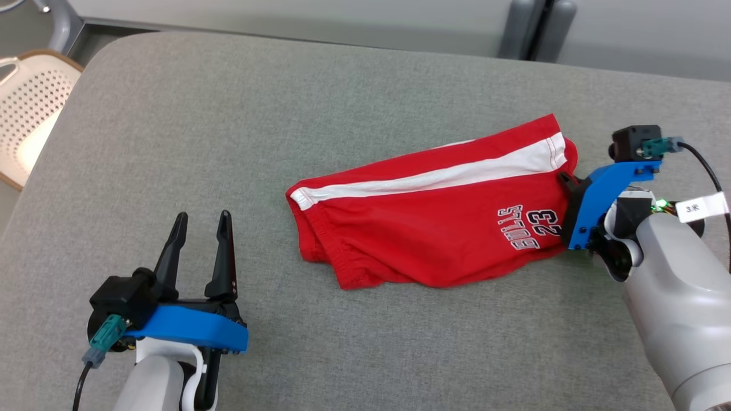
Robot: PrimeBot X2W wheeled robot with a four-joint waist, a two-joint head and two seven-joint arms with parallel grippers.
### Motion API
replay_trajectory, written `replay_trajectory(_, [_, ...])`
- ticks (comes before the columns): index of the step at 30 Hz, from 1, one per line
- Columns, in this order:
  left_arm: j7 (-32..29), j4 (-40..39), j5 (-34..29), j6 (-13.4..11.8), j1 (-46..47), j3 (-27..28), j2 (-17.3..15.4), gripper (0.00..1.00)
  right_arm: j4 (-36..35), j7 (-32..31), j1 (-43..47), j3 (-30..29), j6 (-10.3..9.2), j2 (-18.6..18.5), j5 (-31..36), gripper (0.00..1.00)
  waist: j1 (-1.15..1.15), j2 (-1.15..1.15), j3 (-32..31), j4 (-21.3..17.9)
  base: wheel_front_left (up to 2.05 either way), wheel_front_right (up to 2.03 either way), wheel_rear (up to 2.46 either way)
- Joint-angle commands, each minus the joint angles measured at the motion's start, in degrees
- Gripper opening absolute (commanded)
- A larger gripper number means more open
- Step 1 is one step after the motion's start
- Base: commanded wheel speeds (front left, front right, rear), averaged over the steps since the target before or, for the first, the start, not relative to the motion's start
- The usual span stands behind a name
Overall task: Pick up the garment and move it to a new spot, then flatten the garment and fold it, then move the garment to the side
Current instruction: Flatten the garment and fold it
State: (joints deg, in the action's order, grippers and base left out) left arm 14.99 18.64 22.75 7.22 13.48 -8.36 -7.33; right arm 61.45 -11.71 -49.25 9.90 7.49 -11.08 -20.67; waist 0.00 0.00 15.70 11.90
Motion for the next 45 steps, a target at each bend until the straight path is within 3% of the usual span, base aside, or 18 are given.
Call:
replay_trajectory(1, [0.2,0.1,0.4,0.2,-1.0,-0.3,-0.6,1.0,-0.8,1.2,1.3,-0.7,0.01,-1.0,-0.1,0.0,0.0,0.0,-1.6,-1.4,0.0,0.0,0.0])
replay_trajectory(8, [0.2,-0.2,0.7,0.2,-3.4,-1.4,-1.9,1.0,-3.3,3.3,4.8,-3.9,0.01,-3.8,1.2,0.0,0.0,0.0,-4.9,-4.3,0.0,0.0,0.0])
replay_trajectory(18, [0.2,-0.3,1.1,0.2,-4.8,-3.5,-2.6,1.0,-10.2,0.7,8.9,-9.9,0.01,-9.1,7.3,0.0,0.0,0.0,-6.5,-5.8,0.0,0.0,0.0])
replay_trajectory(25, [0.2,0.0,0.9,0.3,-4.3,-4.6,-2.9,1.0,-18.9,-2.8,10.9,-11.6,0.02,-5.4,10.7,0.0,0.0,0.0,-6.9,-5.5,0.0,0.0,0.0])
replay_trajectory(27, [0.2,0.2,1.2,0.3,-4.1,-5.2,-3.1,1.0,-24.2,-5.8,12.0,-10.4,0.02,-2.3,12.0,0.0,0.0,0.0,-7.3,-5.1,0.0,0.0,0.0])
replay_trajectory(34, [0.2,0.1,1.5,0.3,-3.4,-5.5,-3.3,1.0,-32.2,-11.9,13.2,-6.6,0.02,4.4,12.0,0.0,0.0,0.0,-7.2,-3.8,0.0,0.0,0.0])
replay_trajectory(39, [0.2,0.5,1.9,0.3,-3.0,-6.1,-3.5,1.0,-32.4,-15.0,12.9,-3.0,0.02,7.3,12.2,0.0,0.0,0.0,-7.0,-2.4,0.0,0.0,0.0])
replay_trajectory(45, [0.2,0.8,2.1,0.3,-2.4,-6.9,-3.4,1.0,-27.9,-15.2,11.2,0.5,0.02,8.2,10.3,0.0,0.0,0.0,-6.8,-0.7,0.0,0.0,0.0])
